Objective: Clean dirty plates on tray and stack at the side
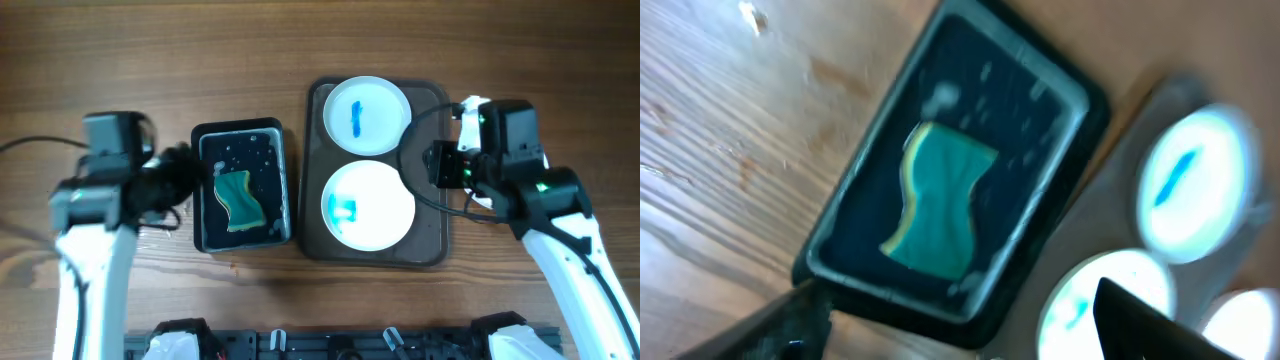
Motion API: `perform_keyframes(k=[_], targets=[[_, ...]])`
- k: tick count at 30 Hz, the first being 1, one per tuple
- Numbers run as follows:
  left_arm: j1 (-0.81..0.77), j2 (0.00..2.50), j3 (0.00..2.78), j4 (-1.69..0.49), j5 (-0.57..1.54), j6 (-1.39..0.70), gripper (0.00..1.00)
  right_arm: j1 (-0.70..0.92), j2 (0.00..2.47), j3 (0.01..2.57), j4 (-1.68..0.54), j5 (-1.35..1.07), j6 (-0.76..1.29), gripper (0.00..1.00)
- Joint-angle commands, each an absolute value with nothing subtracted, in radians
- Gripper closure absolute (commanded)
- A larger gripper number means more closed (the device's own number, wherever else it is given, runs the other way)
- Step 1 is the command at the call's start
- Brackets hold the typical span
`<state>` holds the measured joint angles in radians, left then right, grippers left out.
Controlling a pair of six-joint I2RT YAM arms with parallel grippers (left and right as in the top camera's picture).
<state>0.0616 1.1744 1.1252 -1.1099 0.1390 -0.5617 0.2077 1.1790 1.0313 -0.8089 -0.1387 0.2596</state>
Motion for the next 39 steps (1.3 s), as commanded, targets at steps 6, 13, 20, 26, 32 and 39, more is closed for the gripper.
perform_keyframes(k=[6,13,20,26,32,39], targets=[[-0.197,1.607,0.978,-0.976,0.103,-0.589,0.54,0.208,1.207,1.039,-0.842,-0.166,0.343,0.51],[-0.247,1.805,0.979,-0.88,0.034,-0.711,0.94,0.208,1.225,1.039,-0.862,-0.166,0.343,0.51],[-0.206,1.73,1.151,-1.028,0.077,-0.619,0.82,0.208,1.225,1.039,-0.869,-0.166,0.343,0.51],[-0.198,1.706,1.155,-0.972,-0.141,-0.557,0.3,0.208,1.225,1.039,-0.869,-0.166,0.343,0.51],[-0.198,1.769,0.999,-0.718,-0.189,-0.557,0.57,0.208,1.225,1.039,-0.873,-0.166,0.344,0.51],[-0.199,1.741,1.107,-0.754,-0.061,-0.474,0.86,0.208,1.225,1.039,-0.877,-0.166,0.344,0.53]])
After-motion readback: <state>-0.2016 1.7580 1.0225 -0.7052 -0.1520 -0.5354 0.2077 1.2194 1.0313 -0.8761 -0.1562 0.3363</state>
